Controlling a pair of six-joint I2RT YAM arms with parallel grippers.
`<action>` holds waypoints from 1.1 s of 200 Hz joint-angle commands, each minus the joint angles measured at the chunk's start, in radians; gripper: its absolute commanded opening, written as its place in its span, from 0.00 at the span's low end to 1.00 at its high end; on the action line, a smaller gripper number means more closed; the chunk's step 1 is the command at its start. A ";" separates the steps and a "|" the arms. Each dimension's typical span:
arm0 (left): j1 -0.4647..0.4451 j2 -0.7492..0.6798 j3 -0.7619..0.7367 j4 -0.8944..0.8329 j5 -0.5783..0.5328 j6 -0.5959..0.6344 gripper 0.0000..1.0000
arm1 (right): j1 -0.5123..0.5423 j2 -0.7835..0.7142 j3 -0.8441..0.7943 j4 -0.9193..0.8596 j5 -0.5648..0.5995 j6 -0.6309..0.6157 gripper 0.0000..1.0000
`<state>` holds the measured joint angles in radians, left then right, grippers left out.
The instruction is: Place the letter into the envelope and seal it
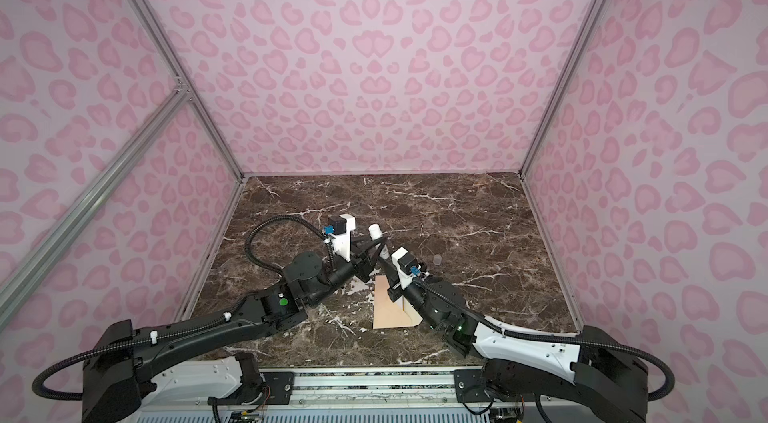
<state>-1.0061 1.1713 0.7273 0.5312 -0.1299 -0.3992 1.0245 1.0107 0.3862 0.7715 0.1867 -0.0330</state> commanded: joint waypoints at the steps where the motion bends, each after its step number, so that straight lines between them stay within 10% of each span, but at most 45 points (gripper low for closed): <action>1: 0.038 -0.021 -0.038 -0.027 0.301 -0.001 0.10 | -0.004 -0.069 0.024 -0.093 -0.245 0.089 0.08; 51: 0.111 -0.128 -0.132 -0.007 0.637 -0.010 0.11 | -0.070 -0.210 0.076 -0.296 -0.586 0.198 0.07; 106: 0.115 -0.174 -0.170 0.022 0.761 -0.022 0.10 | -0.139 -0.208 0.085 -0.279 -0.800 0.334 0.12; 159: 0.124 -0.234 -0.120 -0.112 0.444 0.036 0.10 | -0.118 -0.267 0.014 -0.373 -0.519 0.097 0.57; 220: 0.104 -0.213 -0.082 -0.065 0.048 0.016 0.11 | -0.011 -0.200 -0.119 -0.100 -0.149 -0.053 0.64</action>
<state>-0.8860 0.9348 0.6388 0.4103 0.1089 -0.3733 0.9638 0.7666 0.2977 0.4572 -0.1699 0.0006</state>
